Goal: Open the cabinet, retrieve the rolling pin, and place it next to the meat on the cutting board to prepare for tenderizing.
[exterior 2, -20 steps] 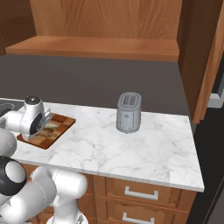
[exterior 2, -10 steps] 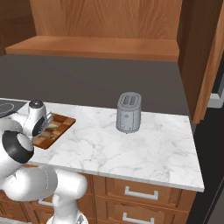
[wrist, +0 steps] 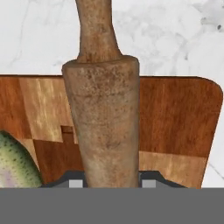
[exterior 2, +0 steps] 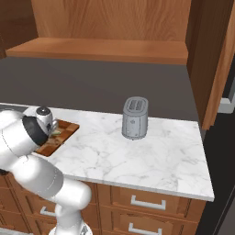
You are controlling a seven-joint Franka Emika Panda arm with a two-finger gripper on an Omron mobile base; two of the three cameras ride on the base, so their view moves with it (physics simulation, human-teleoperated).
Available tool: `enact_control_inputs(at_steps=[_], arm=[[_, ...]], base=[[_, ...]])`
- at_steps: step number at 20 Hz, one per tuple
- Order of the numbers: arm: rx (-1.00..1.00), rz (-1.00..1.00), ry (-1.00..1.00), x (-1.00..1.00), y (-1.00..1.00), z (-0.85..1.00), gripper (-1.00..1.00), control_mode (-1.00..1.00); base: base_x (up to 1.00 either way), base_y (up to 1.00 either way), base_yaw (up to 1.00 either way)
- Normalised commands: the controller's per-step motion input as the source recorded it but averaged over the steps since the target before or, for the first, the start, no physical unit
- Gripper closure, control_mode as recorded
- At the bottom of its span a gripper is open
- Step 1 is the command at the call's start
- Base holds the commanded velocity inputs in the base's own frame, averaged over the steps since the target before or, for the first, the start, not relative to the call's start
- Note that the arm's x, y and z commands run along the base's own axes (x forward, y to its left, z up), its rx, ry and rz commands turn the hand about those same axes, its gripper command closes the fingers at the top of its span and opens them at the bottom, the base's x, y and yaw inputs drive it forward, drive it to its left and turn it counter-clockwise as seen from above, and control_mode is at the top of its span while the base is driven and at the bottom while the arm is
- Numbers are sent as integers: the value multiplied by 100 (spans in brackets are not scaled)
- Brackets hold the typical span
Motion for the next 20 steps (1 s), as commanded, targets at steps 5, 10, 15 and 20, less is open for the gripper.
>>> enact_control_inputs(at_steps=[5, 10, 15, 20], arm=[[0, 4, 0, 22, 11, -22, 100, -100], [0, 4, 2, 13, 23, -32, -100, -100], [0, 2, 0, -1, 14, -18, -100, -100], [3, 5, -6, -20, 7, -1, -100, -100]], base=[[0, 0, 0], [0, 0, 0], [0, 0, 0], [0, 0, 0]])
